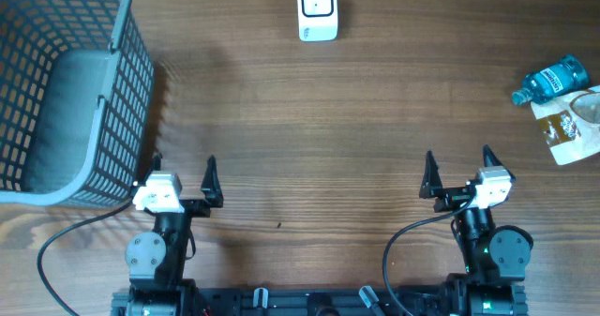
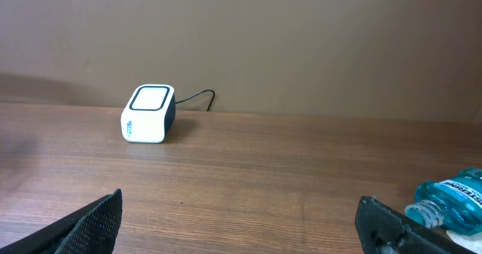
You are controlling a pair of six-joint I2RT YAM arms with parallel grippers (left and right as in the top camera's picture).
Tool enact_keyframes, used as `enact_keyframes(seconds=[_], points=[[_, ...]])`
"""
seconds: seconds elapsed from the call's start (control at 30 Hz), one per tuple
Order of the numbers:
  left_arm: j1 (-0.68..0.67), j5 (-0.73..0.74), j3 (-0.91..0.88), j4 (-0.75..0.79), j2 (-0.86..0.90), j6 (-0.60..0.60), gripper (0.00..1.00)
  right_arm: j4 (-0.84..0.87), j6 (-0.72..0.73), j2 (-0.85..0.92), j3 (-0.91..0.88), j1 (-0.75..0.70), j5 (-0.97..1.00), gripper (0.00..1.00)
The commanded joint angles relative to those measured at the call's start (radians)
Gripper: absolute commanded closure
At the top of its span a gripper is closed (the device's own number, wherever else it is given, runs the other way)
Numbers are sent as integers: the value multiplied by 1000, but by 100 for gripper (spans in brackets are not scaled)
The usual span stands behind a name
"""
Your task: Scan the item barcode
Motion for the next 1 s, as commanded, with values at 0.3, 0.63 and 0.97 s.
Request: enact_keyframes(seconds=[0.3,0.63,0.97], points=[[8,-88,-12,7,-11,38,0,4,-10,-8,-1,4,6,0],[8,-85,-12,7,-11,108,0,4,-10,-8,-1,4,6,0],[8,-80,-12,8,-11,100,0,4,-10,-8,-1,4,6,0]])
